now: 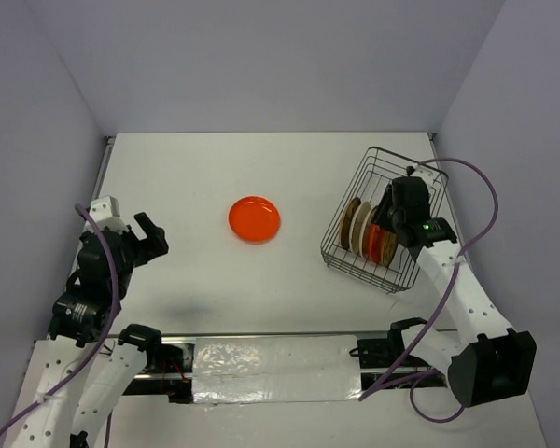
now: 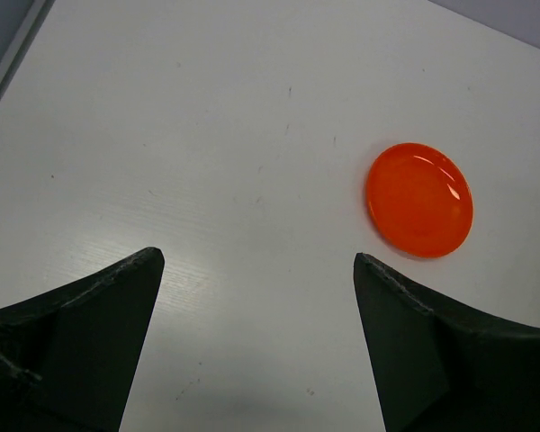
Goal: Unload the plates from the dish rack
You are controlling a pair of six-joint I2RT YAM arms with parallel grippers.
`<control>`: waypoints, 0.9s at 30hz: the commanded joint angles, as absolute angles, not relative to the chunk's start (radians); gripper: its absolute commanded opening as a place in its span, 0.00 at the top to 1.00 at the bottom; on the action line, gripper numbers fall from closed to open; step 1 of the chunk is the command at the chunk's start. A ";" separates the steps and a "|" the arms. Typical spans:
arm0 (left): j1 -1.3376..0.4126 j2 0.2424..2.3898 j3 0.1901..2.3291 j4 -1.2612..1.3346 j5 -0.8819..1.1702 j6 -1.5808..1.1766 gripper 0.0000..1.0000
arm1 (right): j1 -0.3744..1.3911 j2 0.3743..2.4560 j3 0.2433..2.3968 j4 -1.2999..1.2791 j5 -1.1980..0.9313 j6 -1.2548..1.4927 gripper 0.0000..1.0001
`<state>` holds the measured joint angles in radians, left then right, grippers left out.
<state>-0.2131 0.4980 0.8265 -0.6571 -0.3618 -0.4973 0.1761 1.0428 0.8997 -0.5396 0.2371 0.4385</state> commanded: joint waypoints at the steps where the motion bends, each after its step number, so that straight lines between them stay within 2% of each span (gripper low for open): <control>1: -0.219 0.502 0.842 -0.606 -0.334 -0.472 0.00 | 0.135 1.023 0.881 -0.494 0.219 0.446 0.54; 11: -0.236 0.503 0.841 -0.604 -0.333 -0.471 0.01 | 0.077 0.988 0.821 -0.483 0.204 0.436 0.59; 15: -0.238 0.509 0.841 -0.601 -0.327 -0.469 0.00 | 0.074 0.930 0.811 -0.447 0.146 0.420 0.54; 19: -0.239 0.517 0.841 -0.601 -0.322 -0.466 0.00 | 0.074 0.876 0.831 -0.423 0.081 0.414 0.37; 23: -0.239 0.517 0.839 -0.600 -0.319 -0.466 0.00 | 0.074 0.865 0.859 -0.439 0.141 0.413 0.37; 27: -0.239 0.517 0.839 -0.600 -0.318 -0.466 0.01 | 0.064 0.931 0.881 -0.517 0.207 0.417 0.42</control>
<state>-0.2337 0.5156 0.8265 -0.6502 -0.3309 -0.4927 0.0776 0.8951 0.8448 -0.4839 0.1505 0.4217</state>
